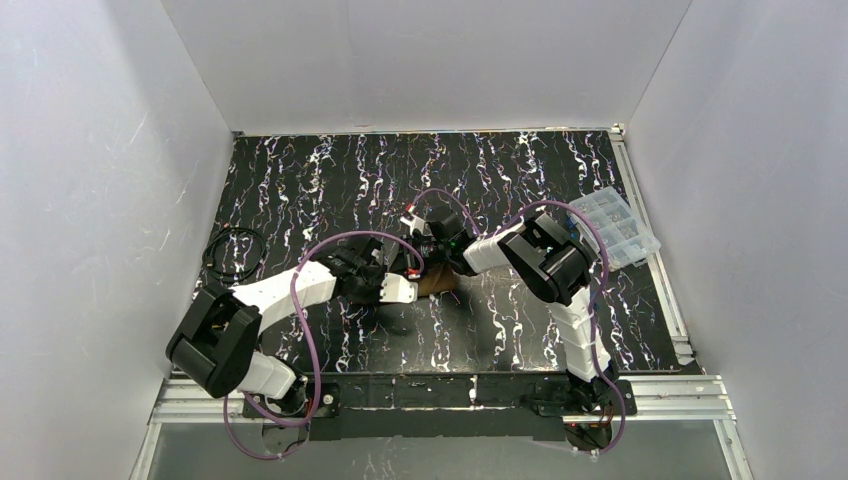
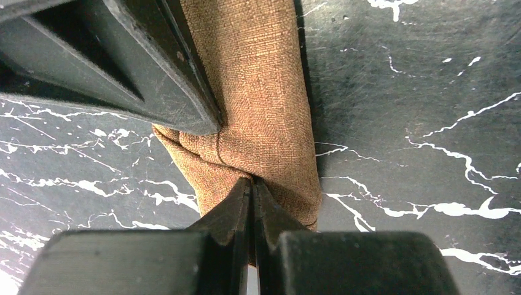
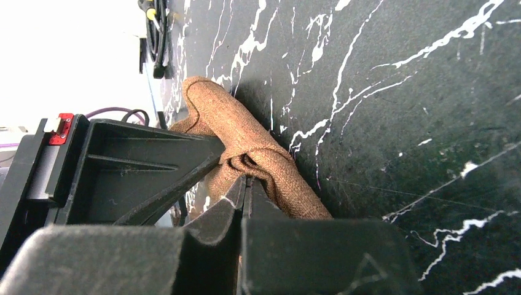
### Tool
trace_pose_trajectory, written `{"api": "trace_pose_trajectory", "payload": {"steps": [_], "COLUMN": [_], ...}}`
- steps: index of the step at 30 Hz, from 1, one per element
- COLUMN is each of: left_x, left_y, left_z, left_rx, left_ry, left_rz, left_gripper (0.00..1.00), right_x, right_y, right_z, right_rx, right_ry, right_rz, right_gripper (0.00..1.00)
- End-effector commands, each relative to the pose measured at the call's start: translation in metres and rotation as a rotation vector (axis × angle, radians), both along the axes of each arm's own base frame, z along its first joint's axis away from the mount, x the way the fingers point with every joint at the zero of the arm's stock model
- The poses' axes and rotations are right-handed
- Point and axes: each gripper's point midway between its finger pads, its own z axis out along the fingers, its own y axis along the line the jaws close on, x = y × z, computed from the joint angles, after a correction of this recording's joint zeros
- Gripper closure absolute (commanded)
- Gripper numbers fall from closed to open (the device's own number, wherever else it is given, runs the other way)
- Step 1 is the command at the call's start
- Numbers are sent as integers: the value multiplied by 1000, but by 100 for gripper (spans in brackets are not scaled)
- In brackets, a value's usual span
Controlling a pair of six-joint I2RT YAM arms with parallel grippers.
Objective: Fold the napkin into a case and place the utensils inside
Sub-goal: Smooth out the smaller rectangle-folded napkin at the center of the board.
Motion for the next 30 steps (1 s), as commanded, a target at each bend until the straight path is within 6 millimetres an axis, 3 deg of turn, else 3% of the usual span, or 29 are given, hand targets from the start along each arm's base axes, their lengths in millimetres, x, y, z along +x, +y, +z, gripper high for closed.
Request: {"api": "trace_pose_trajectory", "payload": {"steps": [1,5,8,15,19,22,24,25,30], "left_x": [-36,-46,-50,-51,-34,-30,-31,-31,-34], "left_y": [0,4,4,-4,-11,-18,-17,-14,8], "left_z": [-9,-3,7,46,82,99,95,89,44], "left_rx": [-12,3,1,-67,-186,-269,-263,-249,-153], "left_ry": [166,221,257,457,519,564,581,578,523], "left_rz": [-32,-31,-7,193,296,343,352,363,365], "left_gripper": [100,86,82,69,69,80,97,100,100], "right_x": [0,-2,-3,-6,-9,-9,-9,-10,-11], "right_y": [-13,-15,-16,-21,-24,-25,-25,-25,-27], "right_z": [-50,-53,-57,-63,-64,-63,-62,-63,-62], "right_rx": [-165,-189,-196,-217,-226,-233,-233,-234,-233], "right_ry": [-10,-12,-8,-5,-11,-16,-18,-17,-13], "right_rz": [-50,-39,-36,-29,-21,-18,-19,-19,-22], "right_gripper": [97,97,97,98,98,98,99,99,99]}}
